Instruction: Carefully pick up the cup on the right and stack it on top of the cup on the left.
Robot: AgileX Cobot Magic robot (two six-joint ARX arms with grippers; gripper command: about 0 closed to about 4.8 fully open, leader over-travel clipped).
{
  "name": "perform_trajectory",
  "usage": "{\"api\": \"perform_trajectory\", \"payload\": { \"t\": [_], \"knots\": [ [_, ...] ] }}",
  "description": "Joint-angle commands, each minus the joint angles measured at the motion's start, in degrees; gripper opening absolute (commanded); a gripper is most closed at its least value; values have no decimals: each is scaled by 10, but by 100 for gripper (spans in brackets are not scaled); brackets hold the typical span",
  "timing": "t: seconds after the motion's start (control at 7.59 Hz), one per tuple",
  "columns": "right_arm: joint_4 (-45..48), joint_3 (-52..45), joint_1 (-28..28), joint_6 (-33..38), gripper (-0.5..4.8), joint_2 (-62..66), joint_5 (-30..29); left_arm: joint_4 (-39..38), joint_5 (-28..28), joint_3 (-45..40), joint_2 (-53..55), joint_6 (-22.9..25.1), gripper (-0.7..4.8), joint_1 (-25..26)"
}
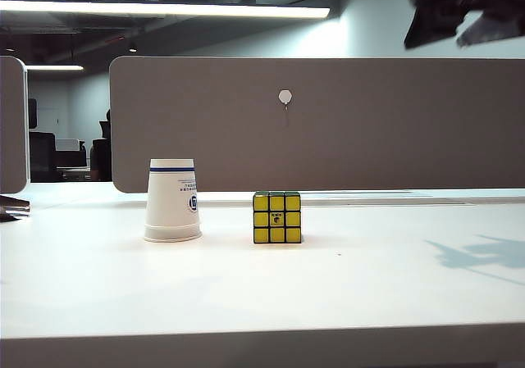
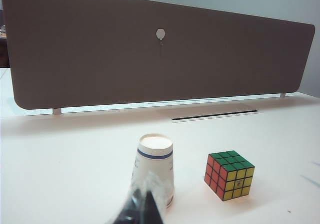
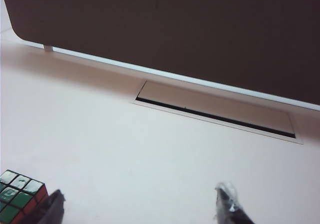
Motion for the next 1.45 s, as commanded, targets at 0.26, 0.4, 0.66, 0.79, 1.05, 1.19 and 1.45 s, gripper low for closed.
{"api": "perform_trajectory", "payload": {
  "t": [0.26, 0.4, 0.66, 0.79, 1.05, 1.19, 1.45],
  "knots": [
    [-177, -85, 0, 3, 385, -281, 0, -23, -27, 1, 0, -16, -6, 0],
    [-328, -120, 0, 5, 385, -506, 53, -38, -30, 1, 0, -16, -6, 0],
    [-345, -123, 0, 12, 386, -530, 55, -42, -30, 1, 0, -15, -6, 0],
    [-365, -126, 0, 23, 386, -561, 67, -43, -30, 1, 0, -16, -6, 0],
    [-361, -131, 0, 76, 386, -605, 118, -43, -38, 1, 0, -16, -6, 0],
    [-384, -158, 0, 132, 385, -605, 140, -43, -39, 1, 0, -16, -6, 0],
    [-372, -191, 0, 147, 385, -605, 141, -43, -39, 1, 0, -16, -6, 0]
  ]
}}
